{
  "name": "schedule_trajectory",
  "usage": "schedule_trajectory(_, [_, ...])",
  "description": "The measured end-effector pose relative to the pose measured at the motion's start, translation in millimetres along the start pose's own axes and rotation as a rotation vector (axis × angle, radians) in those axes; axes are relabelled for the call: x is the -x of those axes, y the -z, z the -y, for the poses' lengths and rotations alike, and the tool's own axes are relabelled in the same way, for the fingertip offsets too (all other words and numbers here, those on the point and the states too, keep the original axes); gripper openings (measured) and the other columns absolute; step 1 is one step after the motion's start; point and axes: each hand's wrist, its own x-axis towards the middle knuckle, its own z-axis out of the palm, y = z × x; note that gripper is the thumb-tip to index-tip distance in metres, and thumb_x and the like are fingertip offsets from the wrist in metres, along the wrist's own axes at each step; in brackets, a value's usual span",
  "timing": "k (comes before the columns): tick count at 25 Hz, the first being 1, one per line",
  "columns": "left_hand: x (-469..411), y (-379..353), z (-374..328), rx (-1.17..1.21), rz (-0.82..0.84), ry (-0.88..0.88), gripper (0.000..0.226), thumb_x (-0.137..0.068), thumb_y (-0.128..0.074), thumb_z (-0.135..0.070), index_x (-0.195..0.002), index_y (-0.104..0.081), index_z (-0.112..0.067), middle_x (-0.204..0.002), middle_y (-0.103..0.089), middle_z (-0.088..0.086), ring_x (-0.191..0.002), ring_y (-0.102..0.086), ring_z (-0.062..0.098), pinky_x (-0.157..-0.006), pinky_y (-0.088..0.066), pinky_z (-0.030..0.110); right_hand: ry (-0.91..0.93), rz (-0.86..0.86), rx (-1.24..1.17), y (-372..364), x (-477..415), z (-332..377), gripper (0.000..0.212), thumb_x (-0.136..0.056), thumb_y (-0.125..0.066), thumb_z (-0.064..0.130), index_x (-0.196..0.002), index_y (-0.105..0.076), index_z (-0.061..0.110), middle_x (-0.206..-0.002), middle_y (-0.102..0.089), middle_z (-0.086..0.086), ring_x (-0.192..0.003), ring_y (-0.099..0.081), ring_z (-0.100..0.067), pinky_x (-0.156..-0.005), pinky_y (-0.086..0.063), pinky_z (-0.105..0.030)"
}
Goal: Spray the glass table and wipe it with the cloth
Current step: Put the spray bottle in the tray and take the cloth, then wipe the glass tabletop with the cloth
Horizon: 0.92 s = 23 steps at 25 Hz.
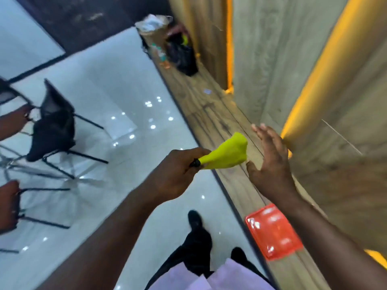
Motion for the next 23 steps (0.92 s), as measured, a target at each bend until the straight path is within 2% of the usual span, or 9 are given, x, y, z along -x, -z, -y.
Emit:
schedule_trajectory(2, [52.1, 41.3, 4.6, -0.034, -0.097, 0.02, 0.045, -0.091, -0.049, -0.009, -0.126, -0.068, -0.028, -0.104, -0.074, -0.008, -0.094, -0.069, 0.017, -0.081, -0.055, 0.041, 0.224, 0.316, 0.139, -14.4, -31.3, 40.8, 0.116, -0.071, -0.083, 0.017, -0.167, -0.025, 0.045, -0.177, -0.026, 0.003, -0.162, -0.028, -0.025, -0.127, -0.029, -0.054])
schedule_trajectory(4, [102.9, 71.8, 12.1, 0.025, -0.21, 0.074, 0.045, -0.093, -0.051, -0.005, -0.13, -0.069, -0.024, -0.111, -0.075, -0.013, -0.101, -0.07, 0.01, -0.086, -0.056, 0.034, 0.368, 0.583, 0.102, -37.1, -50.5, 85.9, 0.095, -0.066, -0.082, 0.033, -0.149, -0.043, 0.06, -0.169, -0.043, 0.005, -0.156, -0.04, -0.021, -0.126, -0.035, -0.052])
schedule_trajectory(6, [167.5, 97.9, 30.5, 0.152, -0.388, 0.165, 0.039, -0.097, -0.056, -0.007, -0.127, -0.071, -0.028, -0.107, -0.075, -0.022, -0.1, -0.07, 0.0, -0.085, -0.054, 0.02, 0.39, 0.774, -0.078, -74.7, -50.3, 140.6, 0.051, -0.067, -0.088, 0.033, -0.115, -0.074, 0.046, -0.139, -0.072, 0.01, -0.129, -0.067, -0.012, -0.111, -0.053, -0.051])
schedule_trajectory(8, [234.5, 114.2, 56.7, 0.277, -0.614, 0.263, 0.032, -0.097, -0.06, -0.022, -0.122, -0.072, -0.038, -0.112, -0.076, -0.02, -0.108, -0.071, 0.003, -0.094, -0.054, 0.024, 0.284, 0.927, -0.348, -118.9, -37.3, 191.9, 0.032, -0.069, -0.097, 0.021, -0.097, -0.082, 0.023, -0.108, -0.083, 0.006, -0.102, -0.077, -0.01, -0.097, -0.059, -0.046])
schedule_trajectory(12, [351.8, 107.2, 124.5, 0.679, -1.084, 0.384, 0.022, -0.093, -0.073, -0.019, -0.113, -0.077, -0.027, -0.108, -0.08, 0.001, -0.099, -0.074, 0.016, -0.09, -0.057, 0.032, -0.081, 1.162, -0.763, -213.8, 7.5, 284.7, 0.078, -0.063, -0.1, 0.049, -0.117, -0.075, 0.0, -0.117, -0.076, -0.022, -0.109, -0.07, -0.033, -0.101, -0.051, -0.049])
schedule_trajectory(14, [392.8, 97.9, 154.9, 0.871, -1.184, 0.458, 0.026, -0.088, -0.072, -0.023, -0.113, -0.078, -0.02, -0.11, -0.079, 0.009, -0.098, -0.075, 0.023, -0.089, -0.056, 0.04, -0.087, 1.207, -0.717, -264.4, 36.1, 325.5, 0.086, -0.062, -0.096, 0.061, -0.12, -0.071, 0.003, -0.112, -0.073, -0.022, -0.102, -0.065, -0.032, -0.091, -0.049, -0.046])
schedule_trajectory(17, [454.3, 105.4, 201.9, 1.02, -1.308, 0.472, 0.034, -0.087, -0.067, -0.023, -0.119, -0.074, -0.014, -0.117, -0.077, 0.014, -0.106, -0.074, 0.027, -0.09, -0.059, 0.04, -0.068, 1.128, -0.706, -338.6, 87.1, 381.9, 0.047, -0.082, -0.086, 0.048, -0.107, -0.072, 0.011, -0.088, -0.071, -0.009, -0.082, -0.06, -0.024, -0.068, -0.05, -0.032])
schedule_trajectory(20, [505.7, 135.4, 234.6, 1.017, -1.37, 0.46, 0.04, -0.088, -0.065, -0.022, -0.125, -0.07, -0.01, -0.122, -0.076, 0.013, -0.118, -0.071, 0.031, -0.098, -0.058, 0.038, -0.015, 1.081, -0.706, -387.1, 124.0, 436.0, 0.043, -0.078, -0.078, 0.061, -0.102, -0.074, 0.026, -0.082, -0.06, -0.017, -0.079, -0.048, -0.023, -0.069, -0.036, -0.038])
schedule_trajectory(23, [541.8, 178.0, 265.0, 0.99, -1.382, 0.45, 0.041, -0.09, -0.063, -0.025, -0.129, -0.068, -0.012, -0.124, -0.076, 0.011, -0.123, -0.068, 0.032, -0.103, -0.055, 0.04, 0.046, 0.992, -0.705, -424.0, 146.0, 500.0, 0.042, -0.075, -0.075, 0.064, -0.098, -0.071, 0.03, -0.075, -0.054, -0.029, -0.075, -0.045, -0.024, -0.07, -0.037, -0.039])
